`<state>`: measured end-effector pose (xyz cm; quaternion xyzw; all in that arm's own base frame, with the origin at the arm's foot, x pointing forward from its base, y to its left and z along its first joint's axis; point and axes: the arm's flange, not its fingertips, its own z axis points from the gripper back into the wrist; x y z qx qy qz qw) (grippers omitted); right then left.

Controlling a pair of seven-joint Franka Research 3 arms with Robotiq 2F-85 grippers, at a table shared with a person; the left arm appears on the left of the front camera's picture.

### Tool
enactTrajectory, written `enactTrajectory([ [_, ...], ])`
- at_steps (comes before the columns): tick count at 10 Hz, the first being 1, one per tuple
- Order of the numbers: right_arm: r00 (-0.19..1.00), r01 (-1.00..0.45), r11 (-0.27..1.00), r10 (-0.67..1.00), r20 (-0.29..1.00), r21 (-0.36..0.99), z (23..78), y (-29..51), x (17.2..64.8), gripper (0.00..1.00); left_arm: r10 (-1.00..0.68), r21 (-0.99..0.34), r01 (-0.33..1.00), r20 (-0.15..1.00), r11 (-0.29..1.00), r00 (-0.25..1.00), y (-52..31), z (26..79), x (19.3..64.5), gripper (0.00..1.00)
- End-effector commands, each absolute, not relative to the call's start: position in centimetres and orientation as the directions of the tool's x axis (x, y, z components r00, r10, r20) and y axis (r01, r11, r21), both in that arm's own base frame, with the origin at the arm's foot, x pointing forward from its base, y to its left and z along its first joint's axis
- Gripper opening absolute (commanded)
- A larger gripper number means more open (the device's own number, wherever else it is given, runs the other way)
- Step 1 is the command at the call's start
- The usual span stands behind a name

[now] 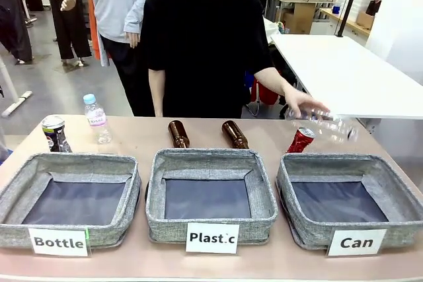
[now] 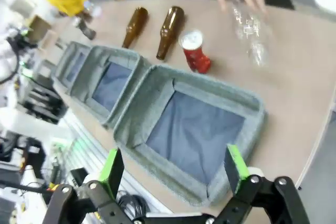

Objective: Sort the can waste into the basket.
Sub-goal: Pick up the can waste from the table and place it in the right Fabric basket.

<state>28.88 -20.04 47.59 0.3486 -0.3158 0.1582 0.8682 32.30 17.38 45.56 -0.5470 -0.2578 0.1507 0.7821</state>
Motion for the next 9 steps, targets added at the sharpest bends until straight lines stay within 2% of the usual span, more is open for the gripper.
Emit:
enactTrajectory([
  [1,0.759,-0.507,0.674,0.054,0.649,0.537,46.0,-23.0,25.7,1.00,0.508,-0.931,0.076,0.262,0.357,0.821,17.5,45.5,32.3,1.00],
  [4,0.794,-0.466,0.650,0.009,0.607,0.600,43.5,-24.7,25.7,1.00,0.508,-0.931,0.076,0.262,0.357,0.821,17.5,45.5,32.3,1.00],
  [7,0.742,-0.569,0.652,0.144,0.655,0.501,44.1,-19.5,31.2,1.00,0.508,-0.931,0.076,0.262,0.357,0.821,17.5,45.5,32.3,1.00],
  [9,0.694,-0.660,0.589,0.240,0.679,0.466,43.9,-14.9,35.5,1.00,0.508,-0.931,0.076,0.262,0.357,0.821,17.5,45.5,32.3,1.00],
])
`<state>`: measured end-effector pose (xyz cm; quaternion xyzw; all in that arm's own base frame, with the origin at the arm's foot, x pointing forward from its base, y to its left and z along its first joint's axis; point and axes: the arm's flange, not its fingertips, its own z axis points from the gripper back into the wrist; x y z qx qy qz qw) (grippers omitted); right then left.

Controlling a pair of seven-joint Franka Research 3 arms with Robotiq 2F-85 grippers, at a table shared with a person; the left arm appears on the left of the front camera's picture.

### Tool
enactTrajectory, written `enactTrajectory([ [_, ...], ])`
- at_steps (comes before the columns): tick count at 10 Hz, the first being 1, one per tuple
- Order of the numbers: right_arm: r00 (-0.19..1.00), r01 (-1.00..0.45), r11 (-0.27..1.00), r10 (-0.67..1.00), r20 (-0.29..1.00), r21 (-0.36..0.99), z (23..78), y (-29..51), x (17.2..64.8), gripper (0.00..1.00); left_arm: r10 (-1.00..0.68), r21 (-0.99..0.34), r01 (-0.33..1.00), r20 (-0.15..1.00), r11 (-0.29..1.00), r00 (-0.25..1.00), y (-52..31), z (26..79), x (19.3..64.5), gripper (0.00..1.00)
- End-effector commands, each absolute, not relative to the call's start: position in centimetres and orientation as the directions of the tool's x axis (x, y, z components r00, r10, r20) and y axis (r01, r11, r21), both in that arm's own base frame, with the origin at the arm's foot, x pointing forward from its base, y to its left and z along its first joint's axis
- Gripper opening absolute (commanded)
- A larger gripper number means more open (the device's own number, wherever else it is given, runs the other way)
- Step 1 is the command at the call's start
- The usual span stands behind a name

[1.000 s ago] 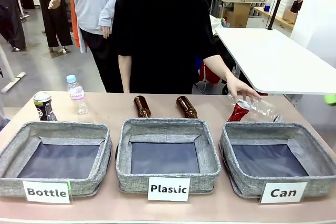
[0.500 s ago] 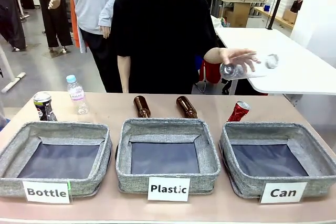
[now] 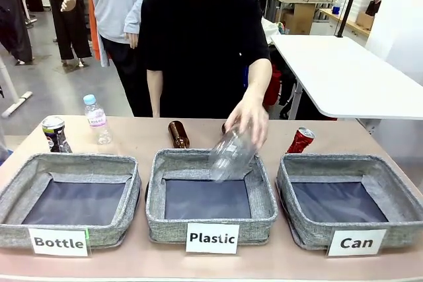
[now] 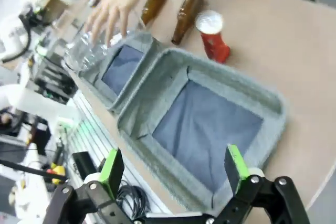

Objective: Sort the can waste into the basket.
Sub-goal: Pick up the can waste from the table and place it in the right Fabric basket.

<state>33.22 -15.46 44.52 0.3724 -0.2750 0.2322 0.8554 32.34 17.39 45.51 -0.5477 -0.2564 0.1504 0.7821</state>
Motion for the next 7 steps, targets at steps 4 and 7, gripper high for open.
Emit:
enactTrajectory([
  [4,0.588,-0.771,0.518,0.358,0.725,0.370,44.7,-6.4,41.6,1.00,0.508,-0.931,0.076,0.262,0.357,0.821,17.5,45.5,32.3,1.00],
  [7,0.607,-0.763,0.517,0.365,0.706,0.388,44.1,-9.0,41.9,1.00,0.508,-0.931,0.076,0.262,0.357,0.821,17.5,45.5,32.3,1.00],
])
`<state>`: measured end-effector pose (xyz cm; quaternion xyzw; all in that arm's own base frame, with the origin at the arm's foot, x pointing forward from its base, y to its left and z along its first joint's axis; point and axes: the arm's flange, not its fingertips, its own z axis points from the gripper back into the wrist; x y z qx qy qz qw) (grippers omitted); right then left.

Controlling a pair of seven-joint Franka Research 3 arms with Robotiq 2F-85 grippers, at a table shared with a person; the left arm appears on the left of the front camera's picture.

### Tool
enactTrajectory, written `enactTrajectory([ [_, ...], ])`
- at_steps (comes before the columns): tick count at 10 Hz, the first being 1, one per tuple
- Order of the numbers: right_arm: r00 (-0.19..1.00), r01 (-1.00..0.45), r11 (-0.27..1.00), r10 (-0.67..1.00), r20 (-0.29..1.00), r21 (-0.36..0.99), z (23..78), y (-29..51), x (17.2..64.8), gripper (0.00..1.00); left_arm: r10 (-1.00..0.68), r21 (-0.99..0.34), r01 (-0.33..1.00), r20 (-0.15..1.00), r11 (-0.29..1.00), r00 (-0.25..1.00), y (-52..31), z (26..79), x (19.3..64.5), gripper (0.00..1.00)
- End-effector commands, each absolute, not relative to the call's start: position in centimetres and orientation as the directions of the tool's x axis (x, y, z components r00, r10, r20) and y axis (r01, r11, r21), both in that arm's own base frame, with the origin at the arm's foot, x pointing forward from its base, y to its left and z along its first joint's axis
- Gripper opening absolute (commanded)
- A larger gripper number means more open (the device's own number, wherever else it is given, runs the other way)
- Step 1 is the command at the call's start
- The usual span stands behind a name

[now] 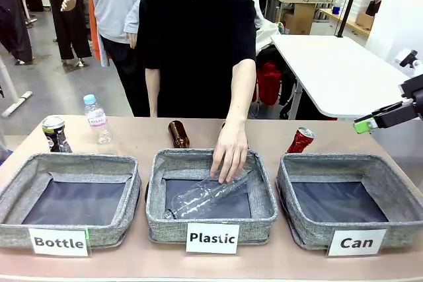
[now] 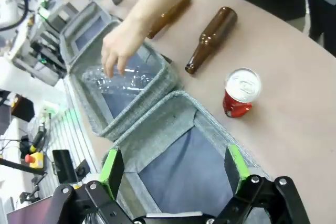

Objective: Sort the can waste into the basket.
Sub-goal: Pick up the can waste from the table and place it in the right Fabric basket.

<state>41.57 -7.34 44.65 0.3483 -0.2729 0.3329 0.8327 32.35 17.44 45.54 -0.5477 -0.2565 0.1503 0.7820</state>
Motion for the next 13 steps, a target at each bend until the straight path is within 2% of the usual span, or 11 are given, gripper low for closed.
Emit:
enactTrajectory([
  [1,0.610,-0.752,0.544,0.365,0.703,0.371,43.2,-8.5,43.3,1.00,0.508,-0.931,0.076,0.262,0.357,0.821,17.5,45.5,32.3,1.00],
  [2,0.598,-0.736,0.596,0.352,0.720,0.320,42.4,-8.3,45.1,1.00,0.508,-0.931,0.076,0.262,0.357,0.821,17.5,45.5,32.3,1.00],
  [4,0.587,-0.757,0.553,0.341,0.734,0.349,41.9,-9.0,46.1,1.00,0.508,-0.931,0.076,0.262,0.357,0.821,17.5,45.5,32.3,1.00],
  [7,0.611,-0.759,0.559,0.434,0.662,0.334,39.4,-5.0,49.4,1.00,0.508,-0.931,0.076,0.262,0.357,0.821,17.5,45.5,32.3,1.00],
  [8,0.683,-0.690,0.581,0.325,0.654,0.433,39.6,-4.9,49.8,1.00,0.508,-0.931,0.076,0.262,0.357,0.821,17.5,45.5,32.3,1.00],
  [9,0.624,-0.749,0.557,0.409,0.666,0.359,40.0,-6.0,47.7,1.00,0.508,-0.931,0.076,0.262,0.357,0.821,17.5,45.5,32.3,1.00],
  [12,0.640,-0.739,0.556,0.401,0.655,0.382,39.3,-5.2,48.6,1.00,0.508,-0.931,0.076,0.262,0.357,0.821,17.5,45.5,32.3,1.00],
  [13,0.495,-0.862,0.401,0.532,0.687,0.311,38.4,-6.0,49.9,1.00,0.508,-0.931,0.076,0.262,0.357,0.821,17.5,45.5,32.3,1.00],
])
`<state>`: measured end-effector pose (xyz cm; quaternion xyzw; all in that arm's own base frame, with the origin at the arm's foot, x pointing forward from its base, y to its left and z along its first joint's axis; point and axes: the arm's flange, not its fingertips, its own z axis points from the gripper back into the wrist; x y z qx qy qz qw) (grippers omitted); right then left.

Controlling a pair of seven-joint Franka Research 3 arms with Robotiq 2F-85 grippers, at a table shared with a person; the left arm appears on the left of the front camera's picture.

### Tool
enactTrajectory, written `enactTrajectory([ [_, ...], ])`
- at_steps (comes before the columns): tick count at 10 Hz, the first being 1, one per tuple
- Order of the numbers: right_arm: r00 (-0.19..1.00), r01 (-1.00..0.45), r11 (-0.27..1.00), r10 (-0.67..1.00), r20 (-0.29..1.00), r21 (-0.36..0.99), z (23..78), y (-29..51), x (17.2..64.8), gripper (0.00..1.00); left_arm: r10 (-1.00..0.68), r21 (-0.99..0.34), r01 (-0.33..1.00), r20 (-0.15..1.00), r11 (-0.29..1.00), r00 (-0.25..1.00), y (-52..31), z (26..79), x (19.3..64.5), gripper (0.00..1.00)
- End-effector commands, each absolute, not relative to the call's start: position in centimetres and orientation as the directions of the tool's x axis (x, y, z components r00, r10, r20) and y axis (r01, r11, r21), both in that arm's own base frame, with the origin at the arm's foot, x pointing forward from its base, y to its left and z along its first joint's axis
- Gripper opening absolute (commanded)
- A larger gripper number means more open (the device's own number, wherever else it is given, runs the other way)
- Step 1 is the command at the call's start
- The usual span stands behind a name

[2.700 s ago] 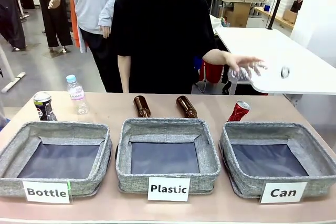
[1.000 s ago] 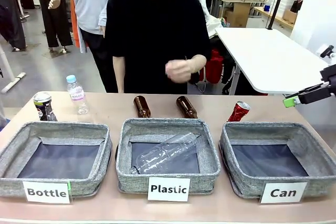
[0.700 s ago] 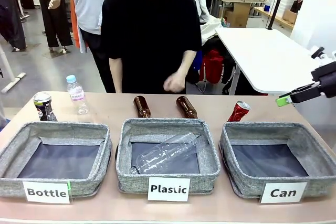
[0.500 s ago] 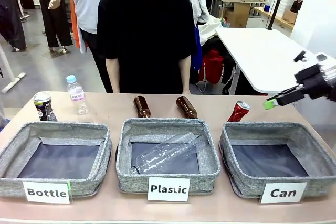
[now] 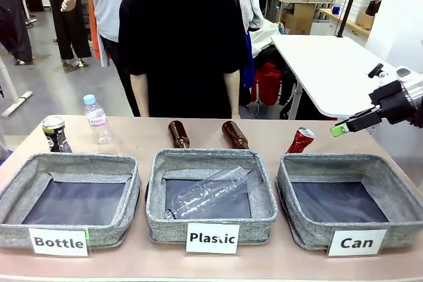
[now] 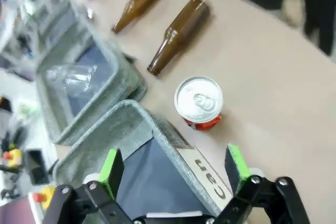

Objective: Sort the can waste into the basket.
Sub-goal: Pick up the can waste from the table and place it in the right Fabric basket.

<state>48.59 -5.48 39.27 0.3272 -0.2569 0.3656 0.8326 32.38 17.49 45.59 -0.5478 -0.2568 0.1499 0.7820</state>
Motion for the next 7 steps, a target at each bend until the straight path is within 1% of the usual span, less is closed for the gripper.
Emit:
enactTrajectory([
  [1,0.373,-0.926,0.278,0.583,0.722,0.254,36.9,-6.9,51.3,1.00,0.508,-0.931,0.076,0.262,0.357,0.821,17.5,45.5,32.3,1.00],
  [2,0.311,-0.950,0.210,0.581,0.752,0.231,36.2,-7.8,52.4,1.00,0.508,-0.931,0.076,0.262,0.357,0.821,17.5,45.5,32.3,1.00],
  [4,0.236,-0.972,0.164,0.625,0.744,0.170,34.9,-7.9,54.4,1.00,0.508,-0.931,0.076,0.262,0.357,0.821,17.5,45.5,32.3,1.00],
  [6,0.171,-0.983,0.150,0.589,0.790,0.101,33.8,-8.0,56.9,1.00,0.508,-0.931,0.076,0.262,0.357,0.821,17.5,45.5,32.3,1.00],
  [7,0.137,-0.989,0.123,0.595,0.792,0.079,33.0,-8.1,58.0,1.00,0.508,-0.931,0.076,0.262,0.357,0.821,17.5,45.5,32.3,1.00],
])
